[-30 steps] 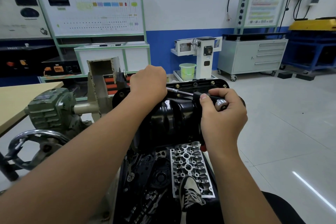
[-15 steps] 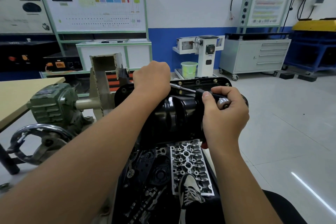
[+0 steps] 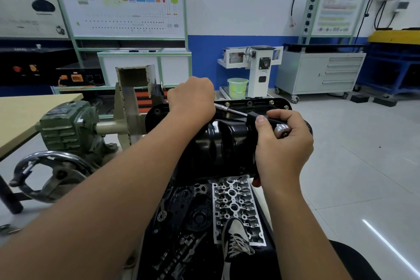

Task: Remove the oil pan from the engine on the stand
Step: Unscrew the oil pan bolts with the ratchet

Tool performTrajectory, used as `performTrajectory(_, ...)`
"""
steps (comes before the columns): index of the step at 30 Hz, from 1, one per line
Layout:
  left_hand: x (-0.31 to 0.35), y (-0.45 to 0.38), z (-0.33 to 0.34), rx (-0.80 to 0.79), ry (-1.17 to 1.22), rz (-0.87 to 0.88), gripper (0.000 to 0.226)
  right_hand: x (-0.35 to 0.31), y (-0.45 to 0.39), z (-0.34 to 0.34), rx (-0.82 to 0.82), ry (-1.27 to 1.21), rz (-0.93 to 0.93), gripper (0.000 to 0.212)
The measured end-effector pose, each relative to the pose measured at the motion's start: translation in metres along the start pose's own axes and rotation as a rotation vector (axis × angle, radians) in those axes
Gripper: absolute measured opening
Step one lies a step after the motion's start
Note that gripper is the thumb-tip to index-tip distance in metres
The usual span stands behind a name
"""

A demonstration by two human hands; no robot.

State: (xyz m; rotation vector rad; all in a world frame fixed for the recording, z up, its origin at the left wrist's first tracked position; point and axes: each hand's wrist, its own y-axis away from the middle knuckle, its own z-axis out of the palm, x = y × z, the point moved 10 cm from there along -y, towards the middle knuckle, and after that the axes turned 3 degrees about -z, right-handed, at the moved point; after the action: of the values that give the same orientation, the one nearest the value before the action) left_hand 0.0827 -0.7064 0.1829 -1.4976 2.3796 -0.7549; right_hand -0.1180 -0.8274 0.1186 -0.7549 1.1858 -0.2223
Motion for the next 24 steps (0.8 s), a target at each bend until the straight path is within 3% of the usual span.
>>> performTrajectory(4, -0.0007, 0.0006, 0.0013, 0.004, -0.022, -0.01, 0.022, 0.002, -0.0009, -0.0005, 0.006, 0.003, 0.004, 0.015)
performTrajectory(12, -0.0038, 0.0007, -0.0009, -0.01, 0.01, -0.036, 0.036, -0.0005, 0.0004, -0.0007, 0.005, -0.009, -0.009, 0.017)
performTrajectory(24, -0.0048, 0.0022, 0.0001, -0.013, -0.006, -0.051, 0.026, -0.0011, 0.0001, 0.0002, -0.006, -0.011, -0.011, 0.015)
